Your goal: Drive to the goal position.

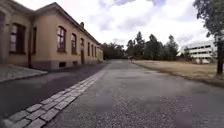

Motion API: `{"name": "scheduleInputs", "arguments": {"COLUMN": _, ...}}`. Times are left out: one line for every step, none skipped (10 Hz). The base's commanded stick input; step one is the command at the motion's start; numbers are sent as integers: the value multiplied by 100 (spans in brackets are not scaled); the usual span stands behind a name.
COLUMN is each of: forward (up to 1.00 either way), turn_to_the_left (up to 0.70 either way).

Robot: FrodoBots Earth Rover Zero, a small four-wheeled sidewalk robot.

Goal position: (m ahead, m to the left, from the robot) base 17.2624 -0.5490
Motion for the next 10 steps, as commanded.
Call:
{"name": "scheduleInputs", "arguments": {"forward": 70, "turn_to_the_left": 14}}
{"name": "scheduleInputs", "arguments": {"forward": 70, "turn_to_the_left": 10}}
{"name": "scheduleInputs", "arguments": {"forward": 70, "turn_to_the_left": 0}}
{"name": "scheduleInputs", "arguments": {"forward": 70, "turn_to_the_left": 0}}
{"name": "scheduleInputs", "arguments": {"forward": 70, "turn_to_the_left": 0}}
{"name": "scheduleInputs", "arguments": {"forward": 70, "turn_to_the_left": 0}}
{"name": "scheduleInputs", "arguments": {"forward": 70, "turn_to_the_left": 0}}
{"name": "scheduleInputs", "arguments": {"forward": 70, "turn_to_the_left": 0}}
{"name": "scheduleInputs", "arguments": {"forward": 70, "turn_to_the_left": 0}}
{"name": "scheduleInputs", "arguments": {"forward": 70, "turn_to_the_left": 0}}
